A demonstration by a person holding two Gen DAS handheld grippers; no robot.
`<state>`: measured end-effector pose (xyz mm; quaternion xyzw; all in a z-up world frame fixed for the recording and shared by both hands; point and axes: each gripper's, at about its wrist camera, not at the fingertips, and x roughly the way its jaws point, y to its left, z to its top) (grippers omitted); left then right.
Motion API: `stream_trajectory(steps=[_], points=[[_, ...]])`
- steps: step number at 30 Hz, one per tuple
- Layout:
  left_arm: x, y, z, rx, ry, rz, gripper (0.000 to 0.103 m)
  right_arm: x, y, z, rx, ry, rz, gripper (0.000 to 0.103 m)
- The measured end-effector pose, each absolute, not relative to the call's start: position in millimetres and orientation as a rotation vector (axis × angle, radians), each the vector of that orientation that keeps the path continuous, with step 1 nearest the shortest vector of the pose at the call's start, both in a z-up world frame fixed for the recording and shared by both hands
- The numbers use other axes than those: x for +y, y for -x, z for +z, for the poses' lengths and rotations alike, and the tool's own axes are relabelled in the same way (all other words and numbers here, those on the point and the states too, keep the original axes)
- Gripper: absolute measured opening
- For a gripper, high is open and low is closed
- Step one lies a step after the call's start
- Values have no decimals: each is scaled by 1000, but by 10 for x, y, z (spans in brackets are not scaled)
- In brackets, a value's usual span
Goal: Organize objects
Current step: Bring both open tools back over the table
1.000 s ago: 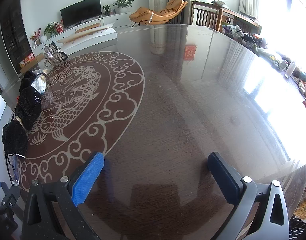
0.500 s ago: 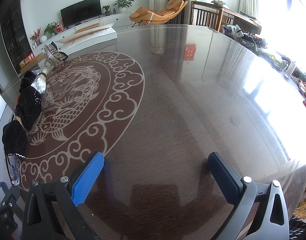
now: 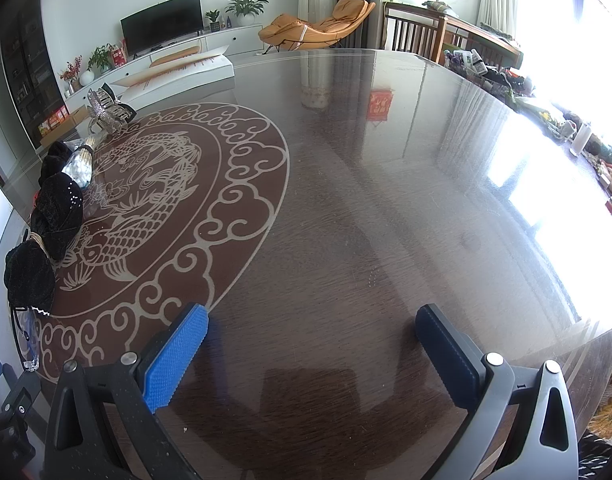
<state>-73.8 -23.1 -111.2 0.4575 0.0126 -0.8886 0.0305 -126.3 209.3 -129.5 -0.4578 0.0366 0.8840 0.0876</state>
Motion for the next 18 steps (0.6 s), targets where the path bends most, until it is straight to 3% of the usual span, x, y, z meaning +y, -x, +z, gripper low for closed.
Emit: stream_trajectory(steps=[12,18], points=[[-246,714,-1107,52,-1415,-2735,103,2090,1265,-1296,109,1363,2632,103],[-416,533,-872,306,-1349,-2810,103,2090,1264,-1296,109,1363,2632,103]])
